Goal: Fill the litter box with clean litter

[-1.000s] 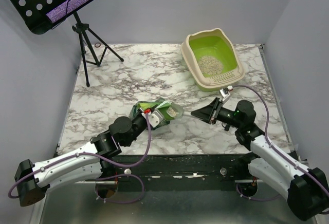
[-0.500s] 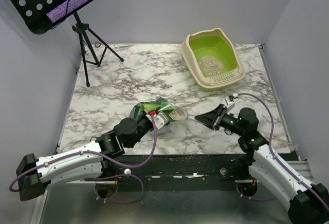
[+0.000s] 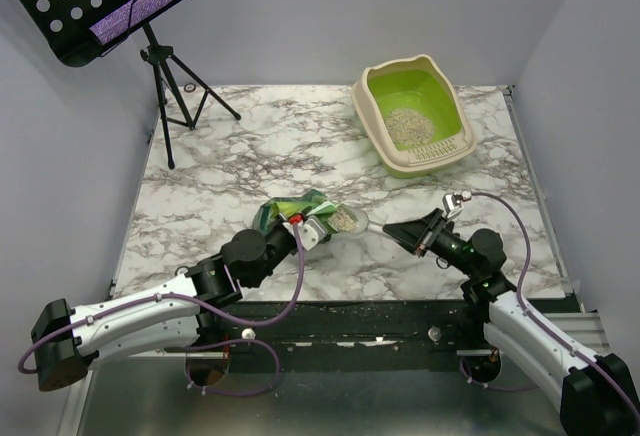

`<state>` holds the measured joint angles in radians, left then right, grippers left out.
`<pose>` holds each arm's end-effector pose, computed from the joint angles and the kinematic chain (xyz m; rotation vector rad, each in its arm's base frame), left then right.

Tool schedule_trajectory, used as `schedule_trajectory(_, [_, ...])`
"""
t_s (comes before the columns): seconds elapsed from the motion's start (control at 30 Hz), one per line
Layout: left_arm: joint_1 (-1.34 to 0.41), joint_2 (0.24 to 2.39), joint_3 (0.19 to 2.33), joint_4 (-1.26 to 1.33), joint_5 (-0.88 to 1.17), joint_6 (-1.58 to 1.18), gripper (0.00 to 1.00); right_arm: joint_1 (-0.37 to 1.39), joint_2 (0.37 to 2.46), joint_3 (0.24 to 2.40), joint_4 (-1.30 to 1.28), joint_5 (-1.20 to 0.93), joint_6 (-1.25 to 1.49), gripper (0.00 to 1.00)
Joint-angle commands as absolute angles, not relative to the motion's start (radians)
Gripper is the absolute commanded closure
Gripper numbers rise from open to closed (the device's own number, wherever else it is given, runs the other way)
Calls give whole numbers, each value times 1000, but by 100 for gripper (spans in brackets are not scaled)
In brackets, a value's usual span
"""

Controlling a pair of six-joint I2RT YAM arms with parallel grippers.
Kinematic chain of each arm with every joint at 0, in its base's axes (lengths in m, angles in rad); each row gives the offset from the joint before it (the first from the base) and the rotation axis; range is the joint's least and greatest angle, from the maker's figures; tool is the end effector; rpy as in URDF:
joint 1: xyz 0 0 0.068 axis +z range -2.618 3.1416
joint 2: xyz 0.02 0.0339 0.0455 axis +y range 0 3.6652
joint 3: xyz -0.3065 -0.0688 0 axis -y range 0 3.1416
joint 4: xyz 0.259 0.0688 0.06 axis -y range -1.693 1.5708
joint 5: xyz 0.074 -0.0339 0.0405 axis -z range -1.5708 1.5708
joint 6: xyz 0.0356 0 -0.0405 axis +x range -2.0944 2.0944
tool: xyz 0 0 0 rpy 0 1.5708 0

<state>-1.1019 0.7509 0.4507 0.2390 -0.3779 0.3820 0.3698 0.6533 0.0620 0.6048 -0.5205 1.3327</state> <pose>0.0876 -0.1439 0.2968 0.8731 1.3803 -0.2449 0.1148 0.0635 0.2066 0.3998 1.8062 1.6750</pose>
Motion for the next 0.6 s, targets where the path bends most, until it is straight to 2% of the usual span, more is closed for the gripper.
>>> schedule_trajectory(0.0, [-1101,742,446,227,-419,380,100,357,643,-98,752,-485,1336,99])
schedule_trajectory(0.3, [-1101,634,437,247,-469,414,100,357,561,-14,540,-531,1269,99])
schedule_trajectory(0.57, [-1100,520,419,238,-497,452,100,357,554,-15,560,-561,1316,99])
